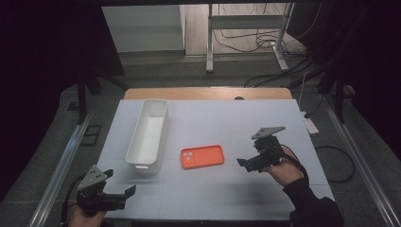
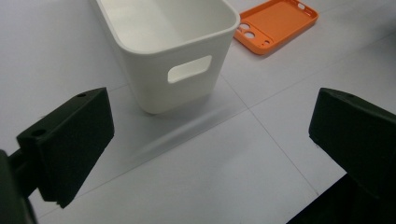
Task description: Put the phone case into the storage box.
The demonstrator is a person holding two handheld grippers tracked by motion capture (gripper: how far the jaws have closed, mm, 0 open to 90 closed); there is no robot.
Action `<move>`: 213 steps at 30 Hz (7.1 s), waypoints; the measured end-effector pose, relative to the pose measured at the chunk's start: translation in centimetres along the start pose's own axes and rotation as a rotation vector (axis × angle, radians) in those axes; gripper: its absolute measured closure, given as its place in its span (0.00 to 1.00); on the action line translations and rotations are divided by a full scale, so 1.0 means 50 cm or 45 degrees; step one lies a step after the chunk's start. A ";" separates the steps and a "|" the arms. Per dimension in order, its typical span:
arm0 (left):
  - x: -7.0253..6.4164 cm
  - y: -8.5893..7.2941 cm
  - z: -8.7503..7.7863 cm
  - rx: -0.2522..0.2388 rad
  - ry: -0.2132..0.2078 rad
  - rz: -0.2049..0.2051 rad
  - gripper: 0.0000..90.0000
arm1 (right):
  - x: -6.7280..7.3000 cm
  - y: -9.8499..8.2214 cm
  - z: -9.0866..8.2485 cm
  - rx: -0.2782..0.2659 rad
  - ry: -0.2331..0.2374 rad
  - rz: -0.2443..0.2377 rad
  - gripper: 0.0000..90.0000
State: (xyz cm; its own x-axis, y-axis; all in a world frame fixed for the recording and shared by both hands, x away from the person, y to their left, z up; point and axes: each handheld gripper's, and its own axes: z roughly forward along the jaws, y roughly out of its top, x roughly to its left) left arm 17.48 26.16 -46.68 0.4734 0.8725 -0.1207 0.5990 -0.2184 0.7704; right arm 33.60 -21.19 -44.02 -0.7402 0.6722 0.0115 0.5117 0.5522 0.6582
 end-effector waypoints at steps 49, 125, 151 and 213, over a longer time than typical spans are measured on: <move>0.003 -0.001 -0.002 -0.012 -0.015 -0.006 0.01 | 0.031 0.094 0.132 0.108 0.027 -0.043 0.00; 0.004 -0.001 -0.001 -0.003 -0.015 -0.011 0.02 | 0.050 0.074 0.238 0.328 0.152 -0.120 0.99; 0.007 -0.001 -0.001 -0.005 -0.021 -0.026 0.02 | 0.076 0.047 0.208 0.350 0.238 -0.129 0.99; 0.008 0.000 0.000 -0.010 -0.033 -0.020 0.02 | 0.158 0.054 0.180 0.299 0.299 -0.207 0.89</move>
State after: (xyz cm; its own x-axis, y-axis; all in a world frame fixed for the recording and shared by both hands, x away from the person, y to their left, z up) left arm 17.66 26.49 -46.72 0.4804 0.8643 -0.1488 0.6016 -0.2013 0.7730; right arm 33.07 -9.97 -48.95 -0.8860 0.4502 0.1112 0.4452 0.7589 0.4752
